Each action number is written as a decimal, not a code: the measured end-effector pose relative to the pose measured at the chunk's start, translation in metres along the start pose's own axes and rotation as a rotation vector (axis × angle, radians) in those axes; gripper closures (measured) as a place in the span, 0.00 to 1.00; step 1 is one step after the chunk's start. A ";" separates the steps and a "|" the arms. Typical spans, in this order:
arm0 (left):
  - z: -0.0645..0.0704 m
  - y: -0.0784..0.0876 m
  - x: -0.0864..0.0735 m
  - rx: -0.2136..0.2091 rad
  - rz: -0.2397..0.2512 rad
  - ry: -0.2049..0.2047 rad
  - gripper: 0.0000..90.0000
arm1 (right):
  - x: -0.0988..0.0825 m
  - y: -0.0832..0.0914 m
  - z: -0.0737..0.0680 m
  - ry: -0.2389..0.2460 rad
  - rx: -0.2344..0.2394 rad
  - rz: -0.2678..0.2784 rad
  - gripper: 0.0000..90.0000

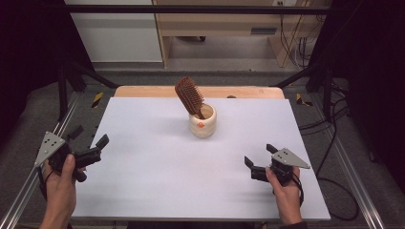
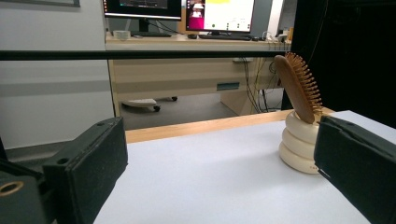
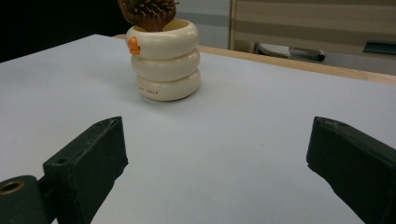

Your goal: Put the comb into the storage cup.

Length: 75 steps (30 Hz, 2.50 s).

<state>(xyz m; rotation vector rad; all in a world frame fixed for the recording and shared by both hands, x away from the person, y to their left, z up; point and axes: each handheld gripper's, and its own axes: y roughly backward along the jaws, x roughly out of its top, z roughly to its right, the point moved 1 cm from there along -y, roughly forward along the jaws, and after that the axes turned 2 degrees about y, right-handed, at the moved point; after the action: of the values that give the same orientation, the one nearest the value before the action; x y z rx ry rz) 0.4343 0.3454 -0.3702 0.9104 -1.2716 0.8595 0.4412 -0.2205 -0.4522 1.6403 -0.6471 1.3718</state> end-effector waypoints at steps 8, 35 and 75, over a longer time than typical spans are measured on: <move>-0.001 0.006 -0.005 -0.017 0.000 -0.024 0.02 | 0.000 0.001 -0.001 0.025 0.006 0.012 0.06; 0.010 0.005 -0.051 -0.094 -0.018 -0.012 0.02 | -0.003 0.002 -0.002 0.059 0.008 0.023 0.05; 0.019 0.005 -0.079 -0.046 -0.080 -0.003 0.03 | -0.012 0.011 0.002 0.058 0.033 0.025 0.05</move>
<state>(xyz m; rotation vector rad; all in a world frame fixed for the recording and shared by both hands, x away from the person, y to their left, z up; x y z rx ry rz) 0.4137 0.3281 -0.4474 0.9208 -1.2443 0.7633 0.4301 -0.2289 -0.4605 1.6170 -0.6157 1.4496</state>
